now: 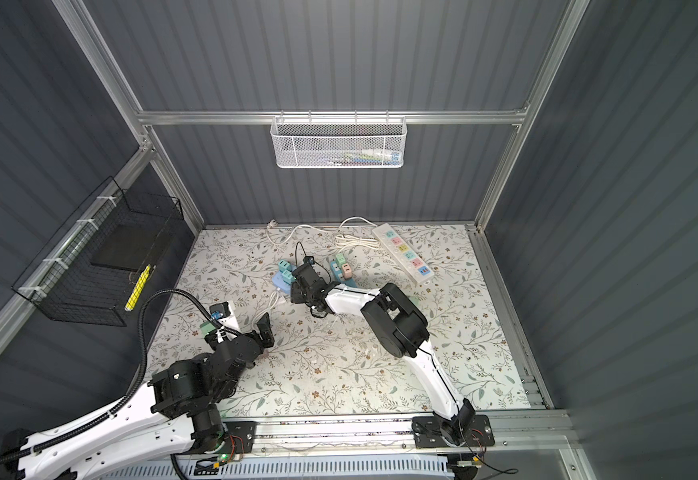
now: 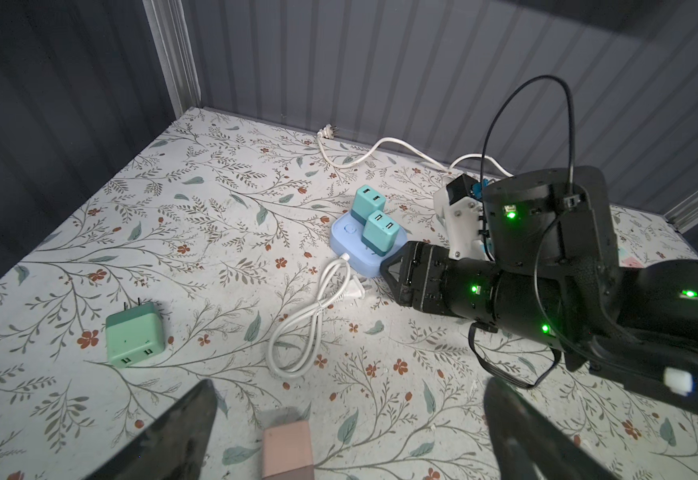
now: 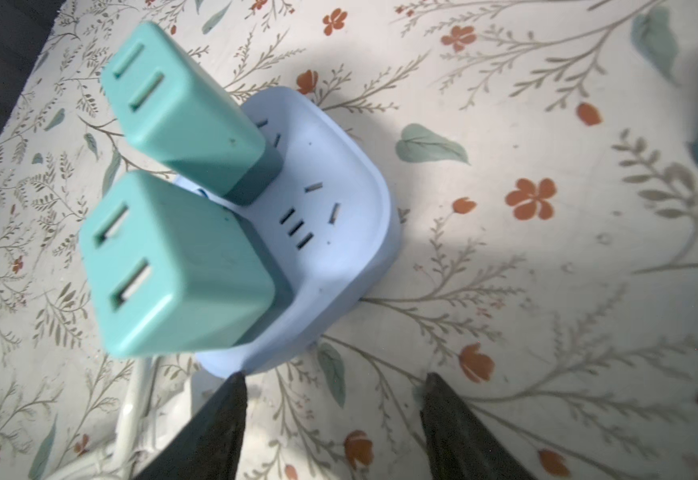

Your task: Insert the plug

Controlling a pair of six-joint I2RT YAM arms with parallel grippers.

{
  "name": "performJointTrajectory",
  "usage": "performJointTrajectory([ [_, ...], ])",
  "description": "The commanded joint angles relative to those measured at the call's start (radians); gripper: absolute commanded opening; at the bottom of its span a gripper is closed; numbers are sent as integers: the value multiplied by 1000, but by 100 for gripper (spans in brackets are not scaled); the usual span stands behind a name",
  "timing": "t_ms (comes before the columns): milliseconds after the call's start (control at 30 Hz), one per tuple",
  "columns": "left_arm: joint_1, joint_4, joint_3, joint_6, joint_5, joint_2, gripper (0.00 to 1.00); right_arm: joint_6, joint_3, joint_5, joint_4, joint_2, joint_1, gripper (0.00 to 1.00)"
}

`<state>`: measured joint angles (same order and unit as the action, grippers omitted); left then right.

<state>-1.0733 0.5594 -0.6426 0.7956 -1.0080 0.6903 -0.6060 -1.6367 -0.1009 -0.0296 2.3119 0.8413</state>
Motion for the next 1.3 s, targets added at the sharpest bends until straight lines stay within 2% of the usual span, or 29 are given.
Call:
performJointTrajectory([
  [0, 49, 4, -27, -13, 46, 27, 99, 2, 29, 37, 28, -70, 7, 68],
  [167, 250, -94, 2, -6, 318, 154, 89, 23, 268, -1, -5, -330, 4, 68],
  [300, 333, -219, 24, -15, 478, 294, 78, 47, 448, -74, 30, -554, -14, 69],
  [400, 395, -311, 21, -15, 604, 425, 64, 64, 553, -97, 92, -694, -88, 70],
  [467, 440, -363, 16, -10, 671, 514, 47, 84, 595, -110, 141, -767, -165, 72],
  [567, 483, -402, -7, -29, 716, 611, 35, 125, 606, -108, 235, -812, -284, 77],
  [700, 535, -420, -32, -57, 749, 702, 26, 190, 547, -65, 319, -770, -459, 87],
  [867, 626, -456, -33, -57, 817, 777, 18, 259, 368, -5, 474, -603, -628, 93],
  [1067, 687, -461, -64, -79, 834, 845, 17, 296, 309, 58, 464, -509, -742, 99],
  [1267, 747, -456, -125, -93, 847, 935, 14, 312, 199, 137, 523, -384, -803, 99],
])
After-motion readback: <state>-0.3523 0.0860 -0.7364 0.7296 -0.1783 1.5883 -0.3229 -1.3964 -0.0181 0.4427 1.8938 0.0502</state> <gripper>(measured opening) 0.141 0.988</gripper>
